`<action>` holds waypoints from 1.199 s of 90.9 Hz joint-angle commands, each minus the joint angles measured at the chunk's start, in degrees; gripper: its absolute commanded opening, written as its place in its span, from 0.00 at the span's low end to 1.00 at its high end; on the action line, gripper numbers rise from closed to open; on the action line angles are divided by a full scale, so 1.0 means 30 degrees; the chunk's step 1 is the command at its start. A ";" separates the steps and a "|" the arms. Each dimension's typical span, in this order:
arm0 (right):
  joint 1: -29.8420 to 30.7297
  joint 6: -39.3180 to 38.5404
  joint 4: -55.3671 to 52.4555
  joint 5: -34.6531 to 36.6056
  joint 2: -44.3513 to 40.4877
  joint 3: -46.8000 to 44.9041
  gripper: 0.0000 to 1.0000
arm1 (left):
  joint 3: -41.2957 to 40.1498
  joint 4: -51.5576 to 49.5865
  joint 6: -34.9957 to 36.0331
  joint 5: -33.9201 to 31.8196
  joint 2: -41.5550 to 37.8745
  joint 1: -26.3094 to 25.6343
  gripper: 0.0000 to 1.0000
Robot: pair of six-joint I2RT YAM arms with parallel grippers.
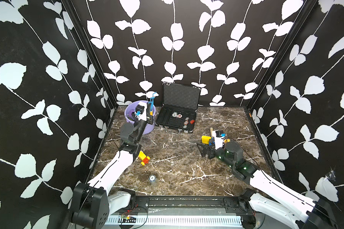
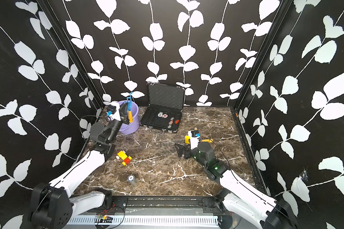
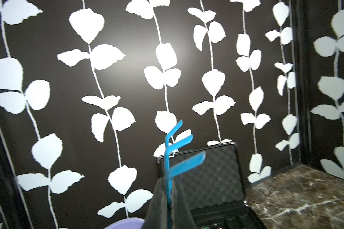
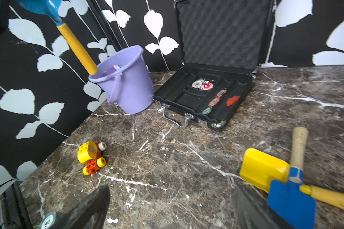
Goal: Organize the gardening tools
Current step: Place the gardening tool in the container.
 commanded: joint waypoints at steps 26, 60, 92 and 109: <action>0.0083 0.0113 -0.2159 0.2997 -0.1663 -0.0040 1.00 | 0.1102 0.5199 -0.1200 -0.0271 0.4226 0.3163 0.00; 0.0064 0.1679 -0.5291 0.6623 -0.2206 0.0138 0.99 | 0.0467 0.8695 -0.1979 -0.1056 0.8220 0.3445 0.00; -0.0875 0.3780 -0.8977 0.8049 -0.0487 0.1618 1.00 | 0.1011 1.0066 -0.3349 -0.0735 1.1550 0.3850 0.00; -0.3229 0.3846 -0.9127 0.5170 0.2159 0.2605 0.96 | 0.1172 1.0075 -0.4110 -0.0811 1.2416 0.3953 0.05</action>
